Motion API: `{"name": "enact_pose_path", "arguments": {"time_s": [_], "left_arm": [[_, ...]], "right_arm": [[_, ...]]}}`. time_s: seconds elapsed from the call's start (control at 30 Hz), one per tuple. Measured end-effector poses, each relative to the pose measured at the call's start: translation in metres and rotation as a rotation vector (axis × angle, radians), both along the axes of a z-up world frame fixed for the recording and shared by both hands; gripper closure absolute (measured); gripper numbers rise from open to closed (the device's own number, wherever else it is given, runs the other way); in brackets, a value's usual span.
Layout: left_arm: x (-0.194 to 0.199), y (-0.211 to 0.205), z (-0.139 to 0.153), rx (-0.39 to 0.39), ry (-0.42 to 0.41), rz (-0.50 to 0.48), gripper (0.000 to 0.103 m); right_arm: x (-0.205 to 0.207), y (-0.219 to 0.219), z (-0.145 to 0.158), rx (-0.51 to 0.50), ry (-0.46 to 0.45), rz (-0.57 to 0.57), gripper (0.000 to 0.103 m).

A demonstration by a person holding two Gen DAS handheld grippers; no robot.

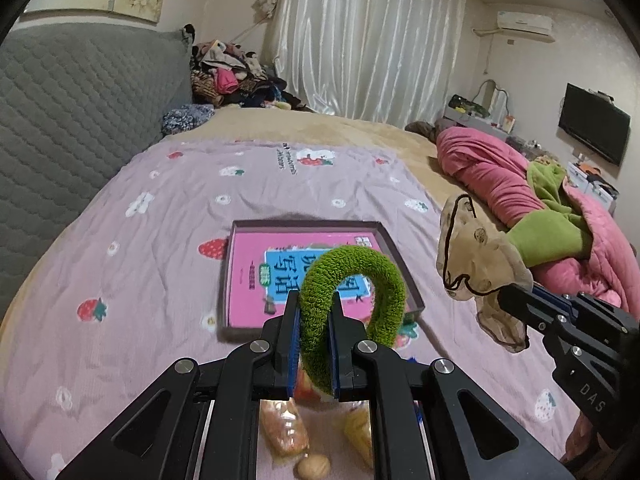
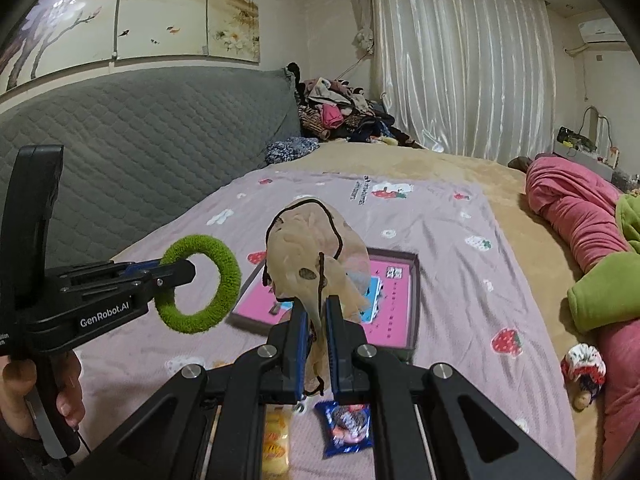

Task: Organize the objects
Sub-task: 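Carry the hair tie and scrunchie with both tools over the pink book tray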

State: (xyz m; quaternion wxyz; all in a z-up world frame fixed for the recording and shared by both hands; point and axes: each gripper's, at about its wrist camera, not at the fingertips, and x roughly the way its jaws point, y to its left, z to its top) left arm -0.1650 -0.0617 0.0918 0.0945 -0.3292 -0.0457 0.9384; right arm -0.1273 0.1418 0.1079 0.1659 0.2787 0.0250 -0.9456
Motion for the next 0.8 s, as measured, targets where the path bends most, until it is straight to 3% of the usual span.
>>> {"name": "enact_pose_path", "arguments": {"time_s": [0.57, 0.8], "left_arm": [[-0.090, 0.009, 0.018, -0.047, 0.014, 0.004, 0.091], [-0.131, 0.002, 0.016, -0.056, 0.020, 0.024, 0.091]], "right_arm": [[-0.080, 0.007, 0.029, -0.022, 0.050, -0.028, 0.094], [-0.114, 0.013, 0.027, -0.026, 0.062, -0.047, 0.094]]}}
